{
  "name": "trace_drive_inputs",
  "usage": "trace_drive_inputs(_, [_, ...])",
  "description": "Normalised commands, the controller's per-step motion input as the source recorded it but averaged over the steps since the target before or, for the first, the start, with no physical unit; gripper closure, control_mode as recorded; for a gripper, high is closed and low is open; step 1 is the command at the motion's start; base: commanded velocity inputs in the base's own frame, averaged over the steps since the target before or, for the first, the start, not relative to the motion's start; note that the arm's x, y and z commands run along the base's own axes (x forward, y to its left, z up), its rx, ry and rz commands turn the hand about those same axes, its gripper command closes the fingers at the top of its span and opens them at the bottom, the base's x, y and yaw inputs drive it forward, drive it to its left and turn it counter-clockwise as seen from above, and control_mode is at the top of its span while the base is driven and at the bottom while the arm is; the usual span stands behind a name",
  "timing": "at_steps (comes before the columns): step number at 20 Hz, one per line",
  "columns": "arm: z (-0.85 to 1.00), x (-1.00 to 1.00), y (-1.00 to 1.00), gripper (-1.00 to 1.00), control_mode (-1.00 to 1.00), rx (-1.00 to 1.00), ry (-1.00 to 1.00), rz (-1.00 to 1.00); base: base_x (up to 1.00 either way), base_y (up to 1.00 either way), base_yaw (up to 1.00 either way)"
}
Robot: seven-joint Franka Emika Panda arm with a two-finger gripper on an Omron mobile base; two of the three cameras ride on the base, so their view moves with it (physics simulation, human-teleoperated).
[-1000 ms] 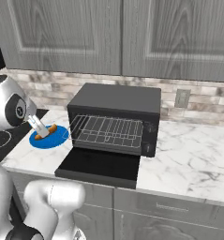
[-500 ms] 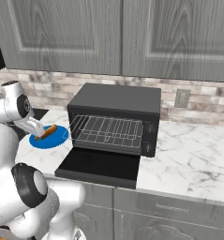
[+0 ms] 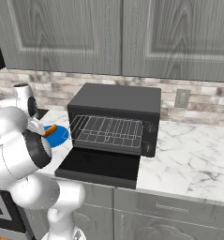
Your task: Open the toaster oven door. Place the hotdog bun on the top rack in the toaster oven and place the steak on the bottom rack.
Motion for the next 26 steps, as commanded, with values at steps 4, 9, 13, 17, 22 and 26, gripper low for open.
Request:
trace_drive_inputs(4, [-0.5,0.44,0.33,-1.0,-1.0,0.12,0.0,-0.13,0.0,0.0,0.0])
trace_drive_inputs(9, [-0.37,0.41,0.27,-1.0,-1.0,0.05,0.0,-0.07,0.0,0.0,0.0])
trace_drive_inputs(13, [-0.32,0.5,0.1,-1.0,-1.0,0.01,0.0,0.0,0.0,0.0,0.0])
trace_drive_inputs(17, [-0.22,0.5,0.06,-1.0,-1.0,0.0,0.0,0.0,0.0,0.0,0.0])
trace_drive_inputs(22, [-0.13,0.35,0.21,-1.0,-1.0,0.0,0.01,0.0,0.0,0.0,0.0])
trace_drive_inputs(26, [-0.11,0.21,0.18,-1.0,-1.0,0.0,0.0,0.0,0.0,0.0,0.0])
